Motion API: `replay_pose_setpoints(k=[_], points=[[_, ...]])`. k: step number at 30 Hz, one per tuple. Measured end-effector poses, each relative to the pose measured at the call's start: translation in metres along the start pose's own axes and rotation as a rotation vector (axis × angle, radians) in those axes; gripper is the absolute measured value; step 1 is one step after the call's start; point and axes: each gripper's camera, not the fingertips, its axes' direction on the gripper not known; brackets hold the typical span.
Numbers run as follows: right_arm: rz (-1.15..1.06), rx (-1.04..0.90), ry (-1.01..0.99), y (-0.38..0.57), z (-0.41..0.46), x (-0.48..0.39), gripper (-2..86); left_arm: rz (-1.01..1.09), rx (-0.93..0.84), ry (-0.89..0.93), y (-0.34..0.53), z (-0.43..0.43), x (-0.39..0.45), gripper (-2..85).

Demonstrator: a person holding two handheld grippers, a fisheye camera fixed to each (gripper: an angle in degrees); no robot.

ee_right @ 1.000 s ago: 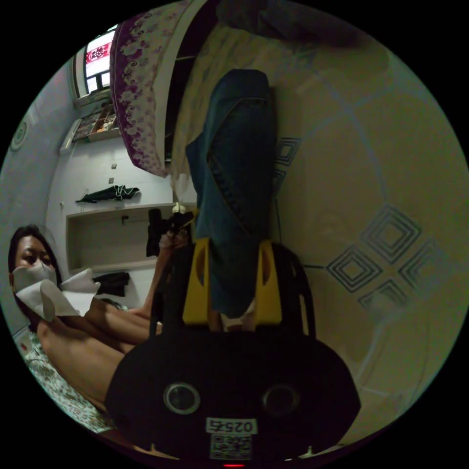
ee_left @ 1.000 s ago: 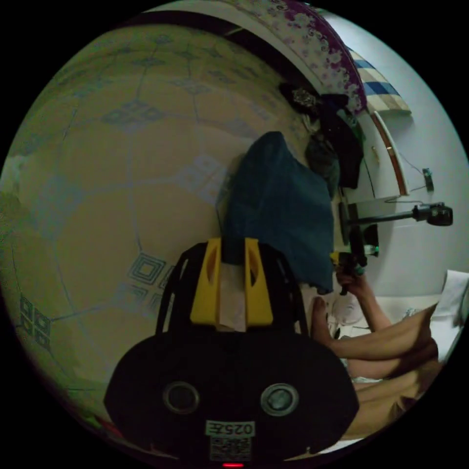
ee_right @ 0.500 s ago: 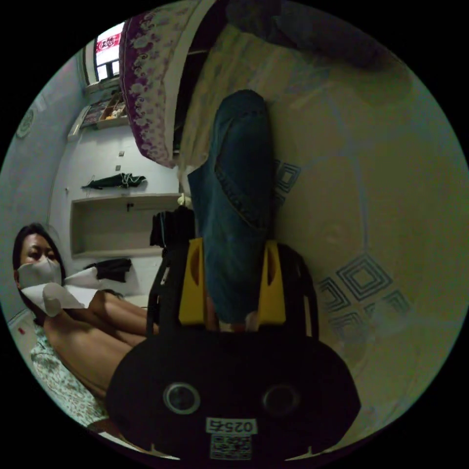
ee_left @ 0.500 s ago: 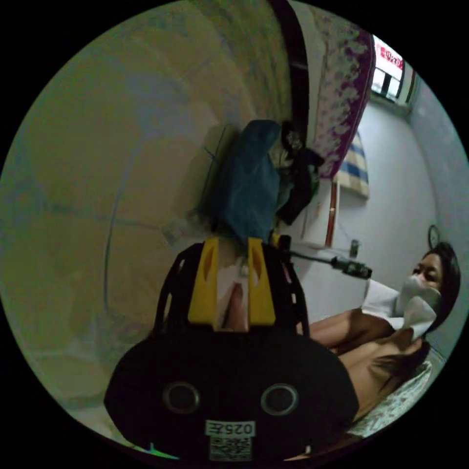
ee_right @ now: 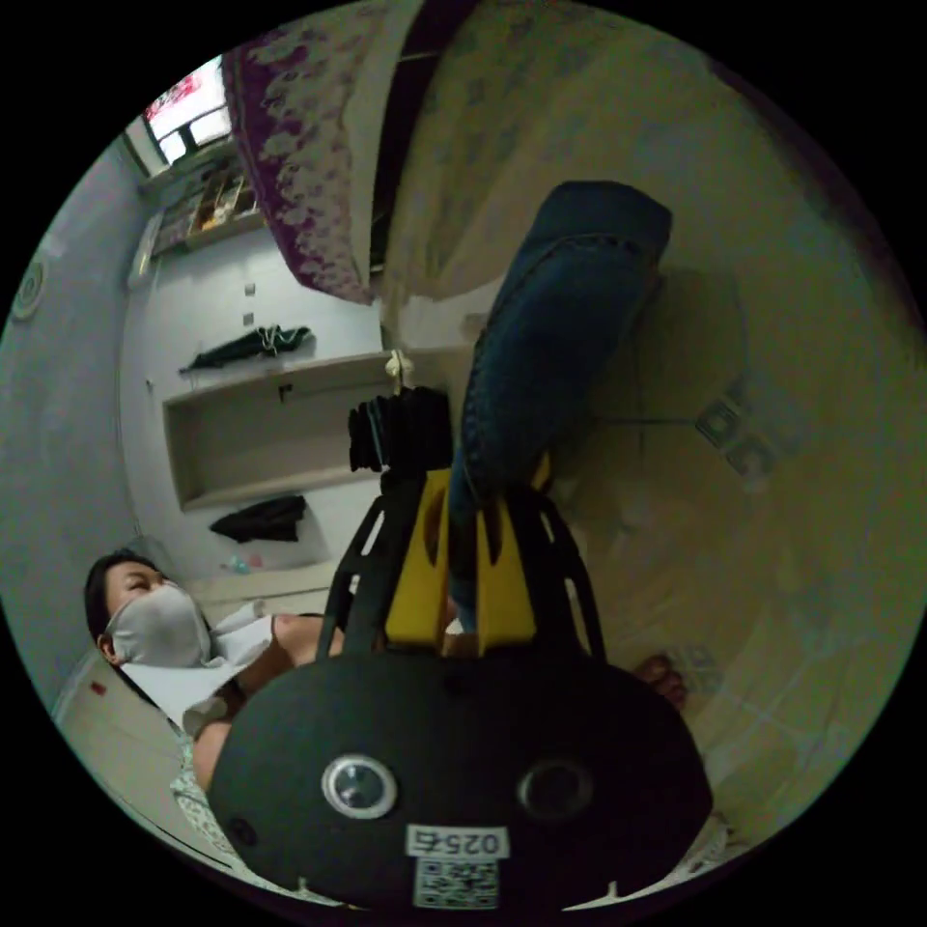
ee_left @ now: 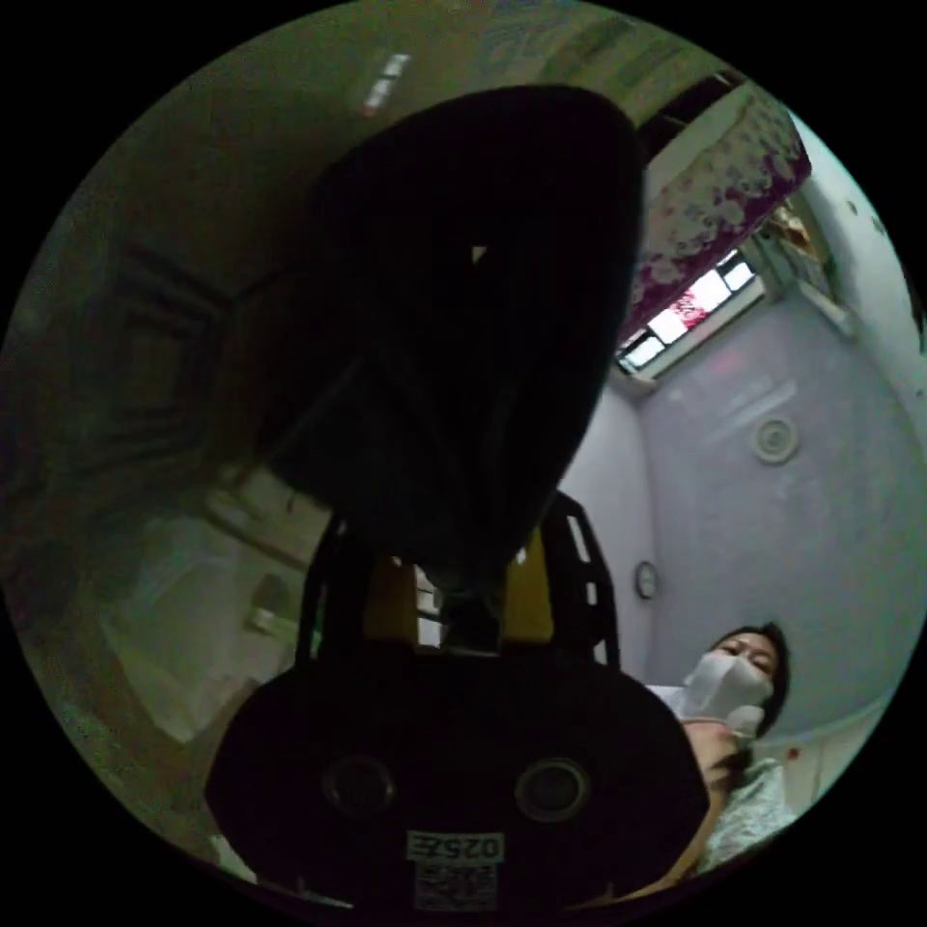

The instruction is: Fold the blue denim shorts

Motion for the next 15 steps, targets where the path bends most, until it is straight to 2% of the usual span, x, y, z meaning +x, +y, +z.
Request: replay_pose_setpoints(k=[2, 4, 8, 10, 12, 13, 15], points=[[-0.076, -0.037, 0.094, -0.018, 0.027, -0.042, 4.0, -0.023, -0.02, 0.102, 0.006, 0.007, 0.042, 5.7], [-0.134, -0.071, 0.113, -0.036, 0.059, -0.083, 4.0, 0.031, 0.005, 0.123, 0.018, 0.007, 0.107, 4.8], [-0.183, -0.219, 0.04, -0.08, 0.164, -0.17, 4.0, 0.264, 0.075, 0.063, 0.058, -0.035, 0.302, 4.3], [-0.191, -0.309, -0.02, -0.103, 0.227, -0.204, 4.0, 0.37, 0.162, 0.042, 0.082, -0.071, 0.387, 4.2], [-0.249, -0.465, -0.111, -0.133, 0.325, -0.254, 4.0, 0.541, 0.336, -0.014, 0.128, -0.126, 0.501, 4.2], [-0.273, -0.506, -0.13, -0.14, 0.351, -0.269, 3.9, 0.603, 0.387, -0.047, 0.142, -0.14, 0.531, 4.2], [-0.399, -0.682, -0.204, -0.158, 0.454, -0.327, 3.9, 0.841, 0.6, -0.157, 0.211, -0.187, 0.643, 4.1]])
